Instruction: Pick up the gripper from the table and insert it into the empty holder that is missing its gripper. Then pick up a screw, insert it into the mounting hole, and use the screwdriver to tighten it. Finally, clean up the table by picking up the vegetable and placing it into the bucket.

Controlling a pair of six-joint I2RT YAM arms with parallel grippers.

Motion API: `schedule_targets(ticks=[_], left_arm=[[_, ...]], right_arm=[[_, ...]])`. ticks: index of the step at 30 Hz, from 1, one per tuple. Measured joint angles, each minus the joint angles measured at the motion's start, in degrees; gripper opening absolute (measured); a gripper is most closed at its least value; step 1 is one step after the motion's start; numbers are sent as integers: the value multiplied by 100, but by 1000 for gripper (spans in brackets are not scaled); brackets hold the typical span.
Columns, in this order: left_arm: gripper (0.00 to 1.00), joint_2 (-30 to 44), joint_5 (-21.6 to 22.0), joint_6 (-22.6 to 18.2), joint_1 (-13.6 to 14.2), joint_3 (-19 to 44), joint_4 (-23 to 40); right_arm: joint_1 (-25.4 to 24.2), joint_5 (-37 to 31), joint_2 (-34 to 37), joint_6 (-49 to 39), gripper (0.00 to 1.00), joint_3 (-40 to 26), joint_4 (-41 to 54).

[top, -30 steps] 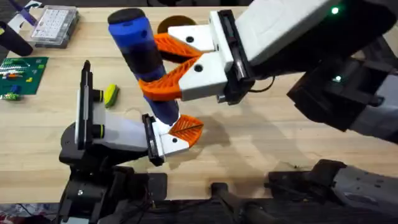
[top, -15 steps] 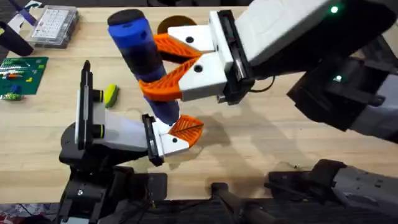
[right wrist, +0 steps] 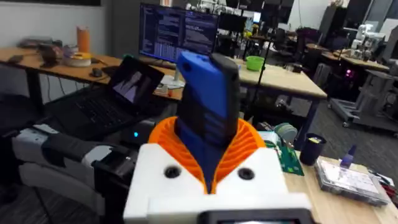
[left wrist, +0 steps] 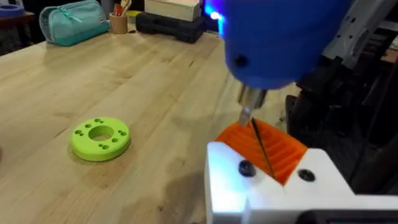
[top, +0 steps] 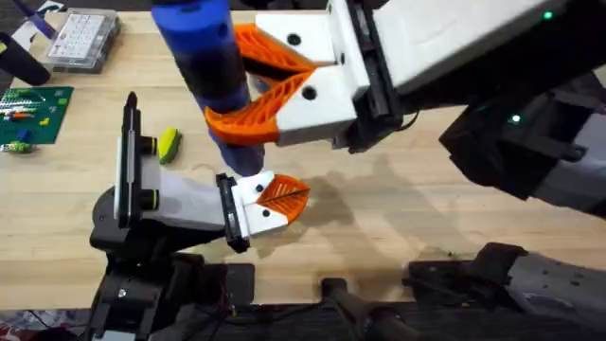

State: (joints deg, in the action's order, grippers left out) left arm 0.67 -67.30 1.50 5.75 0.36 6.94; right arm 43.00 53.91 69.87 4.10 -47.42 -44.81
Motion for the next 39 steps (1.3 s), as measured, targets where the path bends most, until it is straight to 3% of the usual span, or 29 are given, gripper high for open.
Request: schedule_targets(ticks=[17, 39], left_arm=[[16, 0, 3, 0, -1, 0, -2], [16, 0, 3, 0, 1, 0, -2]], right_arm=[[0, -9, -1, 513, 27, -28, 231], [0, 103, 240, 133, 27, -33, 589]])
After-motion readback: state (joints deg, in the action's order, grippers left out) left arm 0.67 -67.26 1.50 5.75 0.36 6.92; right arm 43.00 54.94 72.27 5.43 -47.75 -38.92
